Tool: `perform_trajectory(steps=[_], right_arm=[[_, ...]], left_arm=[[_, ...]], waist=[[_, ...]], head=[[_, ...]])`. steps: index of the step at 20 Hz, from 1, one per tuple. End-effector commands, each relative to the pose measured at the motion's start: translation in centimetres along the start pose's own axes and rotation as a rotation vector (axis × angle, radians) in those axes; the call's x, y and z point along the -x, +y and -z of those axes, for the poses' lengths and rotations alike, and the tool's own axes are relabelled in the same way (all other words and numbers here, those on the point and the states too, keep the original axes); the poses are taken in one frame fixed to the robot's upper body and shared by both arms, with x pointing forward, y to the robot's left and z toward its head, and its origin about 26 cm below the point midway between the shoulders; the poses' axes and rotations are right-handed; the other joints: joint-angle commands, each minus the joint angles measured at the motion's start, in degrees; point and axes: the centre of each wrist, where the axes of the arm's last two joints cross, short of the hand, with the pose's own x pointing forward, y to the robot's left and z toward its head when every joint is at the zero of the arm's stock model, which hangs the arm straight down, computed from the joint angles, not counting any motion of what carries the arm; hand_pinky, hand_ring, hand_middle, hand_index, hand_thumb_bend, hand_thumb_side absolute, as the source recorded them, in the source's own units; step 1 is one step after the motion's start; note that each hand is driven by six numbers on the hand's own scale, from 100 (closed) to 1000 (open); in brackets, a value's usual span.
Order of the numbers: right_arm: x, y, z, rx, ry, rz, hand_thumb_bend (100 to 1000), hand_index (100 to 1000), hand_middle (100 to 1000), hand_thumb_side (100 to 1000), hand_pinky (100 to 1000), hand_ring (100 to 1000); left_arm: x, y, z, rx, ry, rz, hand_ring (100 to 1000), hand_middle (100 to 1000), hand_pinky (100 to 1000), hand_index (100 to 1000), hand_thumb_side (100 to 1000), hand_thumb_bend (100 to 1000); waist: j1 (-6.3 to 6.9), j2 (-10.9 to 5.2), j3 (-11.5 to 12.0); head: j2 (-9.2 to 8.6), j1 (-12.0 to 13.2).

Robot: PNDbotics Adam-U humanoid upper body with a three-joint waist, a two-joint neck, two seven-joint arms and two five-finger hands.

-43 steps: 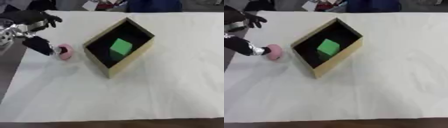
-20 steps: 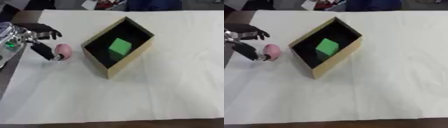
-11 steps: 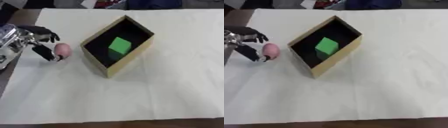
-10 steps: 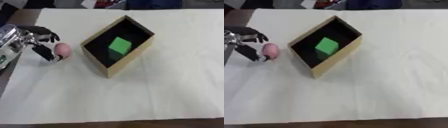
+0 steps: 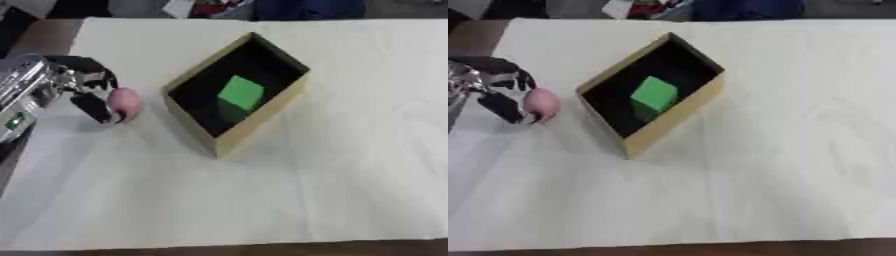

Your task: Pick up objects on the table and place them in the box.

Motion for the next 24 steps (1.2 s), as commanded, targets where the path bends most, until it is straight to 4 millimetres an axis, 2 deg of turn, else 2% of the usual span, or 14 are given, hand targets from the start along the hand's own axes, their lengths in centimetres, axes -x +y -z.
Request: perform_trajectory(steps=[1, 10, 13, 20, 24], right_arm=[[-0.7, -0.7, 0.2, 0.004, -0.019, -0.035, 100, 870, 636, 781, 966, 984], [-0.4, -0.8, 0.2, 0.008, -0.01, -0.037, 100, 871, 633, 781, 967, 985], [-0.4, -0.8, 0.1, 0.009, -0.007, -0.036, 100, 871, 632, 781, 968, 985], [-0.2, -0.7, 0.0, 0.009, 0.003, -0.031, 100, 872, 631, 783, 970, 985], [-0.2, -0.6, -0.1, 0.01, 0.005, -0.026, 100, 872, 629, 781, 970, 984]], left_arm=[[0.4, 0.8, -0.3, -0.006, 0.04, -0.011, 804, 757, 797, 882, 518, 349], [0.0, 0.4, 0.1, -0.01, -0.016, -0.038, 764, 706, 780, 836, 494, 329], [-0.1, 0.5, -0.1, -0.035, -0.031, -0.045, 730, 661, 753, 795, 430, 260], [-0.6, 1.3, -1.4, -0.101, -0.044, -0.044, 681, 613, 713, 762, 398, 101], [-0.8, 1.6, -1.8, -0.122, -0.029, -0.04, 656, 592, 689, 750, 384, 100]], waist=[[-0.08, -0.95, -0.1], [-0.06, -0.68, -0.2], [-0.09, -0.77, -0.3], [0.03, -1.15, 0.0], [0.02, -1.35, 0.0]], head=[[-0.77, 0.2], [-0.93, 0.3], [-0.92, 0.3], [-0.8, 0.1], [-0.56, -0.1]])
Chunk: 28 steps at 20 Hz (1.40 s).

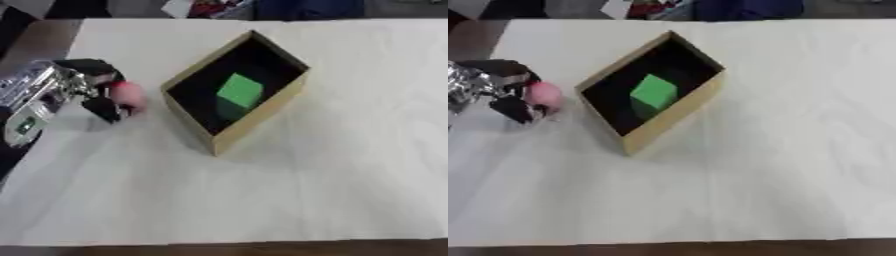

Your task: Pick up objects on the table and place them in the box.

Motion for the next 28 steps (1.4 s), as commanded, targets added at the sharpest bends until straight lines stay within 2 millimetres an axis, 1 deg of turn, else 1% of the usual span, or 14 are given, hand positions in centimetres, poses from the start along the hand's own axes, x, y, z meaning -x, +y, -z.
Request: perform_trajectory(steps=[1, 6, 10, 13, 16, 19, 23, 28], right_arm=[[-0.4, -0.7, 0.0, 0.007, -0.009, -0.025, 100, 872, 628, 780, 970, 983], [-0.4, -0.6, 0.0, 0.012, -0.005, -0.021, 100, 872, 626, 779, 970, 983], [-0.4, -0.6, 0.0, 0.014, -0.002, -0.017, 100, 871, 625, 775, 970, 983], [-0.3, -0.5, -0.1, 0.019, 0.0, -0.014, 100, 870, 624, 769, 970, 982], [-0.4, -0.5, -0.1, 0.025, -0.001, -0.01, 100, 870, 624, 767, 969, 982], [-0.3, -0.5, 0.0, 0.026, -0.002, -0.007, 100, 870, 623, 767, 969, 981], [-0.3, -0.4, 0.0, 0.026, -0.001, -0.004, 100, 869, 623, 766, 970, 981], [-0.4, -0.3, 0.0, 0.025, -0.005, -0.001, 100, 869, 623, 766, 969, 981]], left_arm=[[0.6, 1.7, -1.2, -0.045, 0.039, 0.003, 646, 583, 684, 742, 390, 100], [0.2, 2.6, -2.2, -0.07, 0.022, -0.004, 625, 567, 677, 727, 432, 100], [-0.4, 3.9, -3.2, -0.121, 0.004, -0.016, 618, 569, 676, 729, 444, 100], [-1.3, 5.1, -4.1, -0.174, -0.024, -0.023, 612, 567, 675, 728, 462, 100], [-2.7, 6.5, -4.9, -0.242, -0.075, -0.044, 607, 570, 677, 730, 486, 100], [-4.4, 7.5, -6.0, -0.307, -0.159, -0.067, 611, 574, 678, 735, 512, 100], [-6.8, 8.5, -7.2, -0.368, -0.262, -0.081, 606, 576, 677, 735, 542, 100], [-9.4, 8.9, -7.4, -0.381, -0.358, -0.097, 606, 580, 679, 738, 562, 100]], waist=[[-0.03, -1.64, 0.0], [-0.05, -1.87, 0.2], [-0.06, -2.19, 0.4], [-0.12, -2.47, 0.6], [-0.27, -2.73, 0.7], [-0.41, -2.85, 0.8], [-0.47, -2.97, 0.8], [-0.51, -2.96, 0.7]], head=[[-0.02, -0.2], [0.29, -0.8], [0.37, -1.3], [0.52, -2.1], [0.64, -3.2], [0.69, -3.5], [0.92, -3.0], [0.98, -1.8]])
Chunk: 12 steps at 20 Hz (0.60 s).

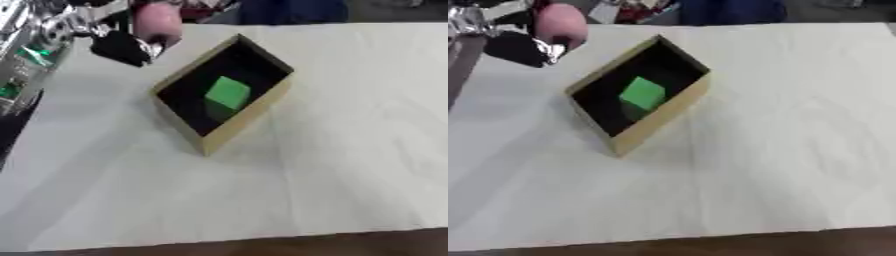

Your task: Pick up objects on the table and place them in the box.

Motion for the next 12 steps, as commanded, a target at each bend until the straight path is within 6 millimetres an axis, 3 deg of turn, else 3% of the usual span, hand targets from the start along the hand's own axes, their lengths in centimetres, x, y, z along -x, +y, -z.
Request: perform_trajectory(steps=[1, 12], right_arm=[[-0.6, -0.6, 0.2, 0.012, -0.017, -0.015, 100, 869, 623, 766, 969, 981], [-0.7, -0.5, 0.3, 0.011, -0.02, -0.012, 100, 870, 622, 767, 970, 982]], left_arm=[[-1.3, 0.7, 0.0, -0.017, -0.037, -0.014, 606, 581, 679, 738, 564, 100], [-1.5, -2.6, 3.7, 0.091, 0.024, -0.023, 614, 577, 675, 742, 531, 100]], waist=[[-0.15, -1.44, -0.1], [-0.01, -0.99, -0.3]], head=[[0.36, 0.9], [0.15, 1.8]])
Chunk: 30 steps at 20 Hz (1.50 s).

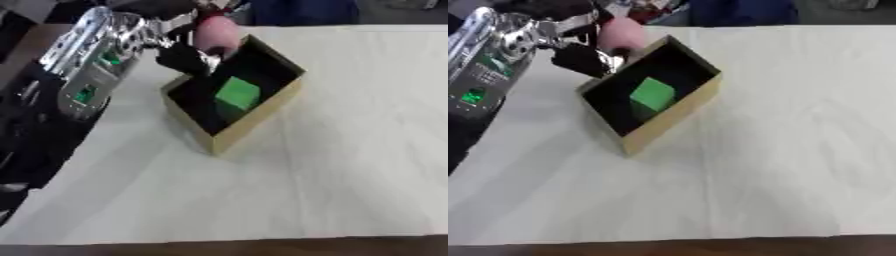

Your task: Pick up objects on the table and place them in the box.

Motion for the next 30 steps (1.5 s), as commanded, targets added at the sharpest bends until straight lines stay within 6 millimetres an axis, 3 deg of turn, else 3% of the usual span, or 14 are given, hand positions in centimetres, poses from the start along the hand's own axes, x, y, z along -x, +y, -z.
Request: perform_trajectory(steps=[1, 5, 8, 11, 12, 13, 18, 27, 30], right_arm=[[-0.7, -0.7, 0.2, 0.009, -0.02, -0.019, 100, 870, 622, 767, 970, 981], [-0.7, -0.7, 0.3, 0.009, -0.022, -0.019, 100, 870, 622, 767, 970, 981], [-0.7, -0.7, 0.3, 0.008, -0.022, -0.018, 100, 870, 622, 768, 970, 981], [-0.7, -0.7, 0.3, 0.01, -0.022, -0.018, 100, 870, 622, 767, 970, 981], [-0.7, -0.7, 0.3, 0.01, -0.022, -0.018, 100, 870, 622, 766, 970, 981], [-0.7, -0.7, 0.3, 0.01, -0.021, -0.017, 100, 870, 622, 766, 970, 981], [-0.7, -0.7, 0.3, 0.012, -0.02, -0.016, 100, 870, 622, 764, 970, 982], [-0.7, -0.7, 0.2, 0.022, -0.018, -0.013, 100, 870, 622, 760, 970, 981], [-0.7, -0.7, 0.2, 0.026, -0.019, -0.011, 100, 870, 622, 758, 970, 981]], left_arm=[[0.1, 0.3, 0.6, 0.001, 0.032, 0.016, 614, 576, 676, 742, 530, 100], [0.3, -0.4, 1.3, 0.028, 0.054, 0.051, 633, 583, 681, 770, 536, 100], [0.3, -0.8, 1.6, 0.059, 0.061, 0.086, 695, 645, 716, 859, 565, 120], [0.4, -1.0, 1.6, 0.078, 0.058, 0.117, 755, 711, 756, 922, 582, 239], [0.4, -0.9, 1.6, 0.077, 0.058, 0.125, 791, 756, 782, 954, 628, 395], [0.4, -0.9, 1.5, 0.075, 0.06, 0.133, 807, 770, 798, 962, 643, 472], [0.5, -0.8, 1.2, 0.057, 0.075, 0.166, 828, 790, 811, 975, 695, 623], [-0.1, 0.7, -1.5, -0.105, 0.042, 0.128, 823, 785, 808, 967, 799, 644], [-0.2, 1.2, -2.5, -0.172, 0.04, 0.101, 818, 782, 805, 963, 873, 636]], waist=[[-0.07, -1.05, 0.0], [-0.15, -0.97, 0.0], [-0.18, -0.93, 0.0], [-0.22, -0.94, 0.0], [-0.22, -0.95, 0.0], [-0.22, -0.97, 0.0], [-0.21, -1.09, 0.0], [-0.43, -1.31, 0.2], [-0.53, -1.36, 0.3]], head=[[0.14, 0.2], [0.08, 0.2], [0.11, 0.2], [0.08, 0.1], [0.07, 0.0], [0.04, 0.0], [-0.11, -0.6], [-0.36, -2.8], [-0.53, -2.9]])
